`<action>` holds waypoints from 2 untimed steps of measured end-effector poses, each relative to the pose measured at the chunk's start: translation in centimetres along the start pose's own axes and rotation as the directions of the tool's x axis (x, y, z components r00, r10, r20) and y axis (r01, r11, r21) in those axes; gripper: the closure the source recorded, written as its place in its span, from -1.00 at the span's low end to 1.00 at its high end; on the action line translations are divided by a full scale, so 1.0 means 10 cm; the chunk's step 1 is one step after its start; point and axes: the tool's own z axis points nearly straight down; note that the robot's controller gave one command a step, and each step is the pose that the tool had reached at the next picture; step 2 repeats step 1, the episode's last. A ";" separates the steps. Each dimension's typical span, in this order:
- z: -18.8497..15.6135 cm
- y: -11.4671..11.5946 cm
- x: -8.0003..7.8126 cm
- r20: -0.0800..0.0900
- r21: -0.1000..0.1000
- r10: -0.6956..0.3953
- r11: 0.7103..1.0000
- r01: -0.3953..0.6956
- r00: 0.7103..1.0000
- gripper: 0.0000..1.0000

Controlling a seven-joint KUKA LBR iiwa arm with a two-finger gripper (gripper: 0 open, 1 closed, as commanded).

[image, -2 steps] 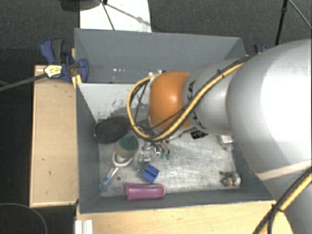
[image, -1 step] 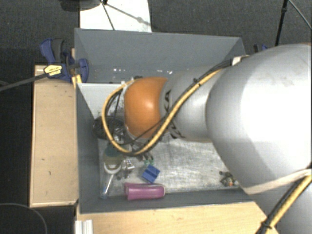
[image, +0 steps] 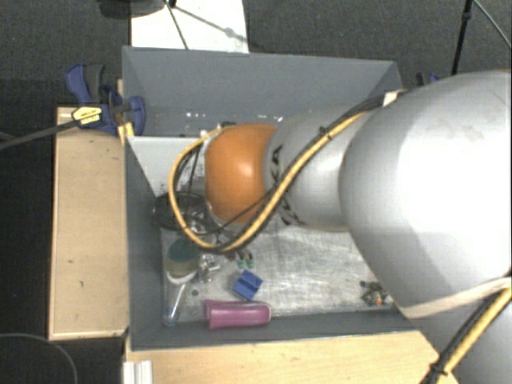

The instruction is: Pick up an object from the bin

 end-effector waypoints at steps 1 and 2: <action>-1.49 0.18 0.03 -0.003 -0.003 -0.027 1.000 0.027 1.000 1.00; -1.49 0.18 0.03 -0.003 -0.003 -0.027 1.000 0.027 1.000 1.00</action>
Offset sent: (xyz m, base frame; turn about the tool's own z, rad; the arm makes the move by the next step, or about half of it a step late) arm -0.0101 0.0156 0.1434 -0.0244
